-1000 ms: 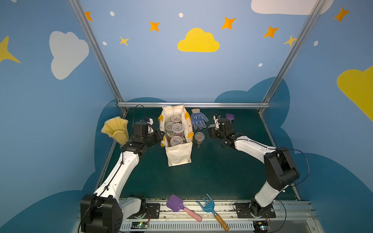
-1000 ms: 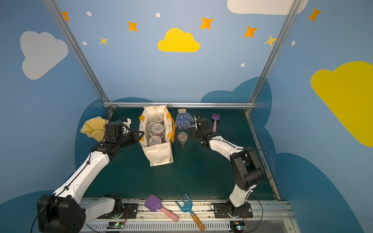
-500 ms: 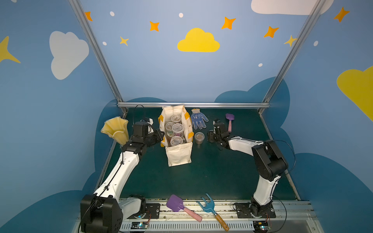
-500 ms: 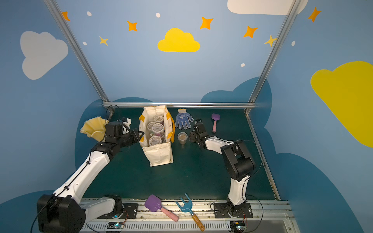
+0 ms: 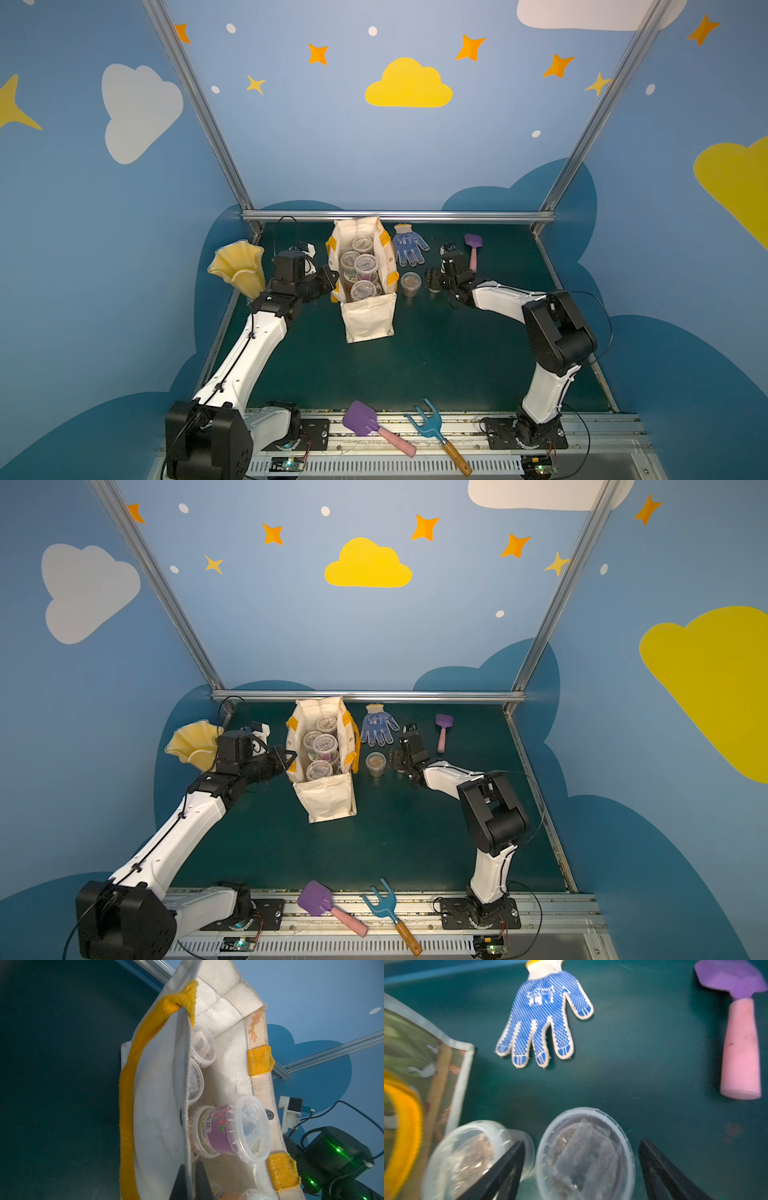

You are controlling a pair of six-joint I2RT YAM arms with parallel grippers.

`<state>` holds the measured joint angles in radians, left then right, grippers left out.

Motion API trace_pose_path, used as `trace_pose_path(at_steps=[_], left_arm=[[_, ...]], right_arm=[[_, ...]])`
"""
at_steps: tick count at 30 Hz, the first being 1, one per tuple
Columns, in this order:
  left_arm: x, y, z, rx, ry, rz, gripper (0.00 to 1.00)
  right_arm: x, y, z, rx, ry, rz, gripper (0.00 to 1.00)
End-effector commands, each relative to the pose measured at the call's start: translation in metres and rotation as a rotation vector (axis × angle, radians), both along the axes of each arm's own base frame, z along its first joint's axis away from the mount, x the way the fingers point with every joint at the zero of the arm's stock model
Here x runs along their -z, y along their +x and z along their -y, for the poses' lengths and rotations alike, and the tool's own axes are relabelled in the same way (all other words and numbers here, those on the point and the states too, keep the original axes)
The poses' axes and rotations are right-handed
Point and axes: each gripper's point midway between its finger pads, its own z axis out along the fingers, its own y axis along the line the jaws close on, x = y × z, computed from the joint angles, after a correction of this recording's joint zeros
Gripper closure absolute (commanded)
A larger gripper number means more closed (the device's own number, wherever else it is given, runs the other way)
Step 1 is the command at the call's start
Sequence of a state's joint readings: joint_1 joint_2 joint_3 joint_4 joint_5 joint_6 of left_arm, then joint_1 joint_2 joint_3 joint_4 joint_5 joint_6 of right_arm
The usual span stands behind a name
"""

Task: Take out the seed jars from the canvas bag
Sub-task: Place the seed jar at the center of the board, then pick up the seed jar from the canvas bag.

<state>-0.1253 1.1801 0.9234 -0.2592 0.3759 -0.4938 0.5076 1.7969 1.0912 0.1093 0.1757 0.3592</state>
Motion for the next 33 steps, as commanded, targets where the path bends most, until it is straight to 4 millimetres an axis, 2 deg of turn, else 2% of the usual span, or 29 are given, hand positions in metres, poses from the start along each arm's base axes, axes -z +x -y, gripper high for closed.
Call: trace_pose_path(at_steps=[1,7,9,12,16,20,27,33], left_arm=[[-0.004,-0.008,0.002,0.022,-0.001,0.001,0.95],[-0.003,-0.007,0.003,0.022,-0.005,0.002,0.95],[-0.003,-0.007,0.003,0.021,-0.005,0.004,0.95],[-0.004,-0.007,0.003,0.023,-0.009,0.007,0.95],[-0.005,-0.006,0.004,0.022,-0.011,0.009,0.95],[-0.006,-0.007,0.004,0.022,-0.014,0.011,0.95],[-0.006,-0.008,0.004,0.023,-0.015,0.01,0.95],[-0.006,-0.009,0.004,0.023,-0.019,0.01,0.95]], right_arm=[[-0.077,-0.007,-0.015,-0.085,0.106,0.126,0.17],[-0.172,-0.041,-0.058,-0.331,0.253,0.165,0.17],[-0.19,-0.056,-0.076,-0.415,0.252,0.168,0.17],[-0.206,-0.082,-0.108,-0.537,0.211,0.16,0.17],[-0.207,-0.105,-0.14,-0.622,0.18,0.126,0.17],[-0.196,-0.12,-0.166,-0.664,0.169,0.089,0.17],[-0.171,-0.125,-0.19,-0.663,0.105,0.04,0.17],[-0.154,-0.115,-0.203,-0.632,0.059,0.026,0.15]])
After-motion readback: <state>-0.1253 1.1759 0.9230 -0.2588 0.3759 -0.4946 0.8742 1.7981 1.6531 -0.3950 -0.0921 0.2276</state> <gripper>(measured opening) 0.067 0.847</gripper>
